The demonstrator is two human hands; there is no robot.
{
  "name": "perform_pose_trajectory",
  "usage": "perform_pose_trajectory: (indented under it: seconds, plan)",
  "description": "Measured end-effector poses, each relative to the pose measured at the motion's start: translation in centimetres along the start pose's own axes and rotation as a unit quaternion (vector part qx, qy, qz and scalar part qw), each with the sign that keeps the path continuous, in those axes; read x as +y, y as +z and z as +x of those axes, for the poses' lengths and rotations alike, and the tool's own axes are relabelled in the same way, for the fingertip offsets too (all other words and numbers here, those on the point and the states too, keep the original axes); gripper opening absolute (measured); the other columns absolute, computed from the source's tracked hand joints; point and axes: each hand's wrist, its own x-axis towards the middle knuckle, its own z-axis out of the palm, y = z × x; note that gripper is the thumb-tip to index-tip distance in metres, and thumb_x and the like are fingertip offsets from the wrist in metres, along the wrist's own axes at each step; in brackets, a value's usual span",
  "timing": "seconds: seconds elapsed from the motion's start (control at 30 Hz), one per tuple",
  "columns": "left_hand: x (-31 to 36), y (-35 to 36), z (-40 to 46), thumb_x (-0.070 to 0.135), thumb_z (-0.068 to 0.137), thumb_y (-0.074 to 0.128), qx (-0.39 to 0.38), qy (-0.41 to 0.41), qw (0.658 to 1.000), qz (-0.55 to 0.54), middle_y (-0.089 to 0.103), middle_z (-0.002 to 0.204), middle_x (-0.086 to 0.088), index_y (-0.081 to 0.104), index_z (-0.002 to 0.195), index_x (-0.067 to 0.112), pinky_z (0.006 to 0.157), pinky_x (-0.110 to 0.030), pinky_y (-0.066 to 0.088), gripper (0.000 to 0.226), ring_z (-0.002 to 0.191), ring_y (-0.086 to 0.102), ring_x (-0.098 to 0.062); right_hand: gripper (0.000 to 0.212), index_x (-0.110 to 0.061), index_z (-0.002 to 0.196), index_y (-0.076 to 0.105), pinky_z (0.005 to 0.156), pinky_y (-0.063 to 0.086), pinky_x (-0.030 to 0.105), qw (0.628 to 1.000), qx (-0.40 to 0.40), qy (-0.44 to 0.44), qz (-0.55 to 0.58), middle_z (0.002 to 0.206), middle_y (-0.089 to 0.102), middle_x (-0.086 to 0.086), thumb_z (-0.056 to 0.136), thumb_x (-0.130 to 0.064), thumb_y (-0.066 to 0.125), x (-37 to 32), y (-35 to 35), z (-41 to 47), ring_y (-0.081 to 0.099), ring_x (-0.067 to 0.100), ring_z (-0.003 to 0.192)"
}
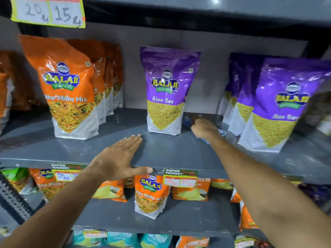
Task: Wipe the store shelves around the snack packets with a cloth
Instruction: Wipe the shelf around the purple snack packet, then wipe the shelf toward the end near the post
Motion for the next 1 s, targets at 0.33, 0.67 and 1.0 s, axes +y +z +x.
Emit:
perform_pose_trajectory:
  seconds: [0.33, 0.67, 1.0]
  plan:
    - [0.7, -0.6, -0.7, 0.099, 0.079, 0.028, -0.002, 0.012, 1.000, -0.003, -0.002, 0.176, -0.001, 0.001, 0.166, 0.014, 0.127, -0.027, -0.004, 0.125, 0.162, -0.001, -0.013, 0.049, -0.028, 0.148, 0.046, 0.117, 0.033, 0.040, 0.998, 0.043, -0.041, 0.037, 0.157, 0.046, -0.001, 0.100, -0.023, 0.037, -1.9, 0.2, -12.0, 0.041, 0.023, 0.144]
    - [12.3, 0.3, 1.6, 0.090, 0.088, 0.033, 0.028, 0.132, 0.991, -0.011, -0.004, 0.176, -0.007, -0.001, 0.166, 0.010, 0.125, -0.026, -0.006, 0.117, 0.162, -0.004, -0.017, 0.048, -0.038, 0.148, 0.047, 0.116, 0.033, 0.033, 0.993, 0.060, -0.078, 0.061, 0.156, 0.047, -0.012, 0.103, -0.054, 0.044, 0.6, -1.0, -20.0, 0.037, 0.009, 0.147]
    - [22.7, 1.0, 7.0, 0.110, 0.053, -0.002, 0.017, 0.119, 0.992, -0.035, 0.001, 0.176, -0.010, 0.005, 0.165, 0.006, 0.132, -0.035, 0.005, 0.153, 0.162, 0.003, -0.021, 0.045, -0.037, 0.144, 0.053, 0.110, 0.040, 0.039, 0.993, 0.086, -0.004, 0.082, 0.153, 0.052, -0.005, 0.101, -0.051, 0.051, 10.8, -3.4, -23.3, 0.049, 0.021, 0.139]
